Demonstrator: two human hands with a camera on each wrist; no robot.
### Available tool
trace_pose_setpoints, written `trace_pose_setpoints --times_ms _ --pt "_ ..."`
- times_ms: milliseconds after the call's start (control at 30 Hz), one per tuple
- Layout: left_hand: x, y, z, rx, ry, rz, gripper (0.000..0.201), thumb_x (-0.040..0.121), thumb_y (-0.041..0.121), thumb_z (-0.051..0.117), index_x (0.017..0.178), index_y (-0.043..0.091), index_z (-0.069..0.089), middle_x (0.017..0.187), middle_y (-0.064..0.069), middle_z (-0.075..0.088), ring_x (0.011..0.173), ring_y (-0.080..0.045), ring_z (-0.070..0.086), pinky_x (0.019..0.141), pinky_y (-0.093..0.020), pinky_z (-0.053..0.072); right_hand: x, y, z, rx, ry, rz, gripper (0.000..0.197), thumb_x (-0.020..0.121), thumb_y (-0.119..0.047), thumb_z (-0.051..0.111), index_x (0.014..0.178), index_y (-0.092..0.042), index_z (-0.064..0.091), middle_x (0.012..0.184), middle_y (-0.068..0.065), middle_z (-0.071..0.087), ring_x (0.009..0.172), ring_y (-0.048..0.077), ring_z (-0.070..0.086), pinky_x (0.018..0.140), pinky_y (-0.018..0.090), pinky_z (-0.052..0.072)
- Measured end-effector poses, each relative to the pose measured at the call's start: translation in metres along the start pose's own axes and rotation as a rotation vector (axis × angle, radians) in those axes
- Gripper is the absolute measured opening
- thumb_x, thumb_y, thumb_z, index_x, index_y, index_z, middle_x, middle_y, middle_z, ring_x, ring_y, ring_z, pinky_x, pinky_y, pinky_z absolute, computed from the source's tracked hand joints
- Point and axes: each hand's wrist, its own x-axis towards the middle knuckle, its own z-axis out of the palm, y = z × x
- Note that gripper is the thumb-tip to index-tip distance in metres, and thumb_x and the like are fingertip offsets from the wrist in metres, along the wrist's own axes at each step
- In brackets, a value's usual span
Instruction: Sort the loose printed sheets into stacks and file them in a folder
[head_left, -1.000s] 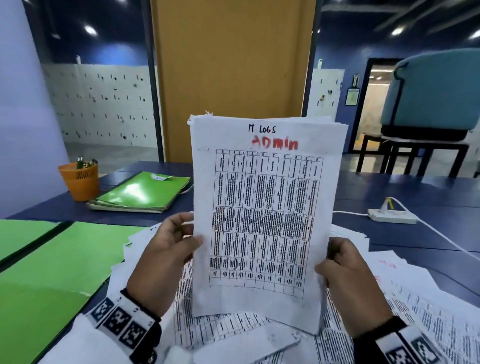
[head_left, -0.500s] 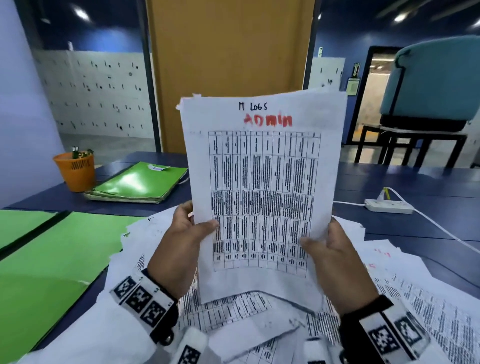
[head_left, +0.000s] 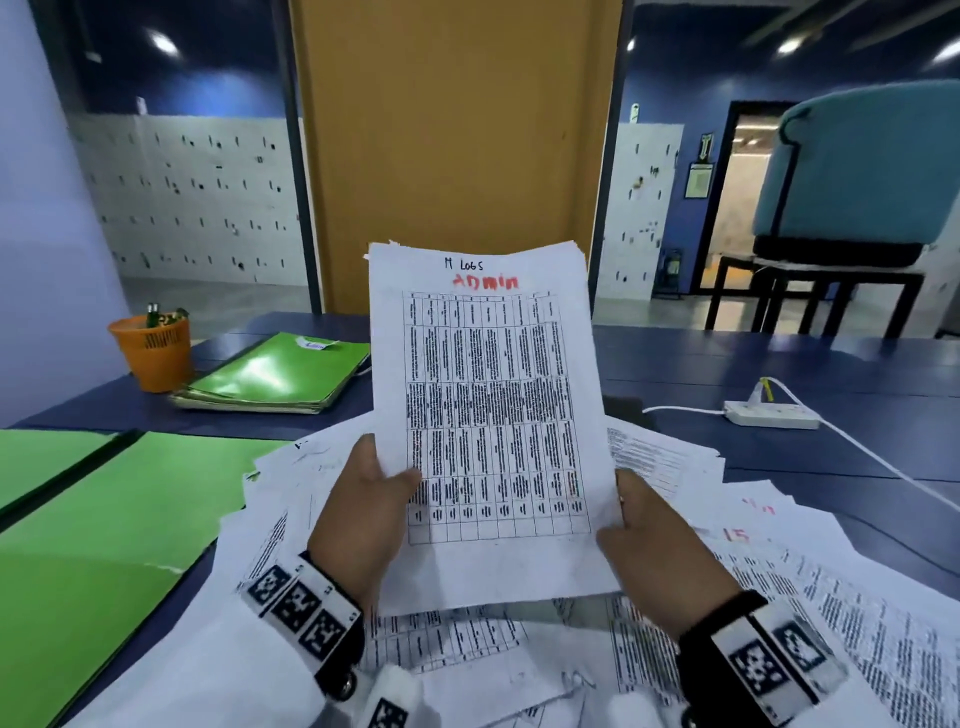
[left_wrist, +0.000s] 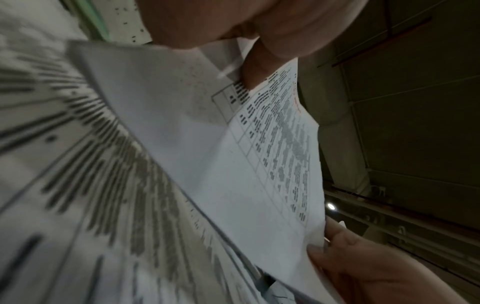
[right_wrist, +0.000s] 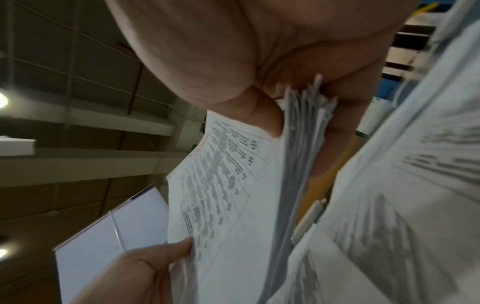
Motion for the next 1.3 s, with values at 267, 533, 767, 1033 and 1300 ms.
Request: trace_pose_setpoints --times_ms 267,533,767,1033,1300 --pt "-0.007 0.059 0.005 -0.287 -0.173 0.031 0.047 0.098 -0.017 0.038 0.133 0.007 0.058 0.121 -0.013 0.075 0.099 -0.020 0.074 0.073 -0.030 0.063 0.016 -0.024 -0.046 0.425 0.189 -0.133 0.028 0.087 0.001 0.060 0.100 -0.023 0.057 0.083 0.009 0.071 0.061 0.020 0.062 0.057 0.036 0.051" --pt "0.012 0.066 0.015 0.110 -0.458 -0.094 0.021 0.102 0.014 0.059 0.123 0.009 0.060 0.107 -0.011 0.070 0.089 -0.028 0.071 0.078 -0.041 0.058 0.025 0.005 -0.053 0.560 0.237 -0.173 0.043 0.090 0.013 0.051 0.102 -0.028 0.060 0.107 0.009 0.074 0.094 0.027 0.069 0.087 0.044 0.053" --pt "0.068 0.054 -0.066 1.099 -0.245 -0.351 0.061 0.091 0.060 0.064 0.111 0.003 0.058 0.081 -0.011 0.062 0.048 -0.016 0.060 0.042 -0.024 0.044 0.052 0.050 -0.087 0.693 0.410 -0.090 0.037 0.085 0.008 0.064 0.090 -0.028 0.057 0.076 -0.020 0.074 0.062 -0.005 0.067 0.052 0.010 0.051" --pt "0.039 0.015 -0.082 1.800 -0.503 -0.323 0.075 0.072 0.094 0.049 0.060 0.021 0.057 0.051 0.007 0.052 0.042 -0.004 0.047 0.060 -0.020 0.052 0.055 0.056 -0.079 0.714 0.407 -0.058 0.032 0.079 -0.018 0.079 0.105 -0.021 0.061 0.091 -0.007 0.076 0.097 0.018 0.069 0.072 0.025 0.060" --pt "0.047 0.013 -0.079 1.485 -0.448 -0.450 0.056 0.074 0.058 0.084 0.085 0.003 0.078 0.080 -0.010 0.080 0.061 -0.017 0.070 0.067 -0.025 0.062 0.053 0.058 -0.070 0.663 0.365 -0.045 0.044 0.091 0.011 0.051 0.126 -0.015 0.055 0.113 0.003 0.070 0.102 0.023 0.069 0.094 0.043 0.055"
